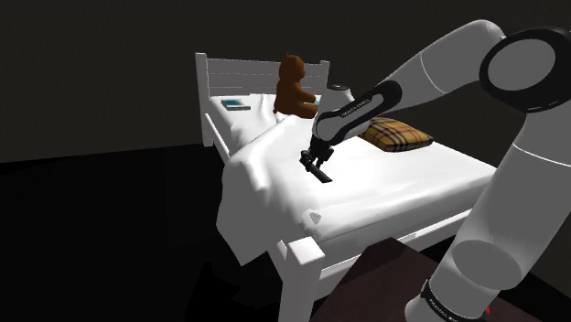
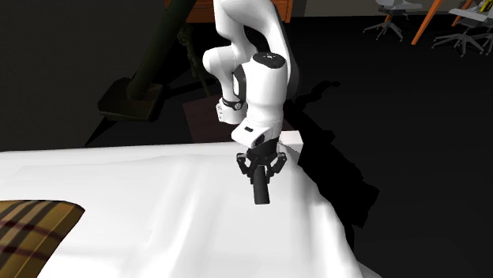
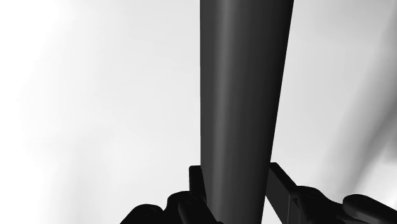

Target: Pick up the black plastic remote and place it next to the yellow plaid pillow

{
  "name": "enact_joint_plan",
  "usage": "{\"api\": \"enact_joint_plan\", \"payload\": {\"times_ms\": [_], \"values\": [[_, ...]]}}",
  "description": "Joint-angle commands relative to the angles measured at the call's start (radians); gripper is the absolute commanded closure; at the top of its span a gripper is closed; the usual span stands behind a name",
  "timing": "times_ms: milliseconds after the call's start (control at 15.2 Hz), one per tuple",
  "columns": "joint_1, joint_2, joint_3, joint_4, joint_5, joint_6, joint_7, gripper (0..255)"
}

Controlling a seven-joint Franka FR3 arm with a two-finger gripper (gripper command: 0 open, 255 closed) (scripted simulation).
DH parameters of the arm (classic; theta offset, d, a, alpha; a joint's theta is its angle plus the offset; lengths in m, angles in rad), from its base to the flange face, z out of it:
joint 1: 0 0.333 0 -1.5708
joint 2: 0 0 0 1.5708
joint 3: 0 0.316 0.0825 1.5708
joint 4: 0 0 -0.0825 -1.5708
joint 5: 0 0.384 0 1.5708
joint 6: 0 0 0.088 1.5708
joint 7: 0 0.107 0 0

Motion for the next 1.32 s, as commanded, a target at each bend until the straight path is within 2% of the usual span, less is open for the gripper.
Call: {"api": "enact_joint_plan", "payload": {"times_ms": [0,1254], "values": [[0.0,-0.02,0.0,0.007,0.0,-0.028,-0.002,255],[0.005,-0.135,0.006,0.15,0.01,-0.285,-0.02,255]]}}
